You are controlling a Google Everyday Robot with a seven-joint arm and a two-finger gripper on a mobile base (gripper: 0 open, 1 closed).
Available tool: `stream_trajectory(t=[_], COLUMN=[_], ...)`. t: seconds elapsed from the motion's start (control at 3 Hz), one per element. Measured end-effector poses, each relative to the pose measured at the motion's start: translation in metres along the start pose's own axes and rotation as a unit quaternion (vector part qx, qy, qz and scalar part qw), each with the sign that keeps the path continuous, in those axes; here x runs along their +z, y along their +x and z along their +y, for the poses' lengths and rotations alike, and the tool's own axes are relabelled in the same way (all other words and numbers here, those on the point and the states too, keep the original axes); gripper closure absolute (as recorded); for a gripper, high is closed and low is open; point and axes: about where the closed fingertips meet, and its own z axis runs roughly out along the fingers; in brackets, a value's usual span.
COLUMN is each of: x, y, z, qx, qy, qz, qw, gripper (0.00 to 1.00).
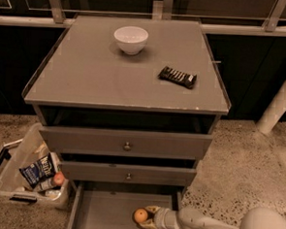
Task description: Place orange into bottom drawer
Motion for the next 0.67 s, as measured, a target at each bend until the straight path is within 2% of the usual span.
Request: stream_trajectory(t=[0.33,0.67], x=[0.0,0.0001], y=[0.0,0.0], z=[0.0,0.0001], qx=[0.0,0.0], qy=[0.0,0.0], qz=[0.0,0.0], qw=[1.0,1.0], gripper=[0.0,0.0])
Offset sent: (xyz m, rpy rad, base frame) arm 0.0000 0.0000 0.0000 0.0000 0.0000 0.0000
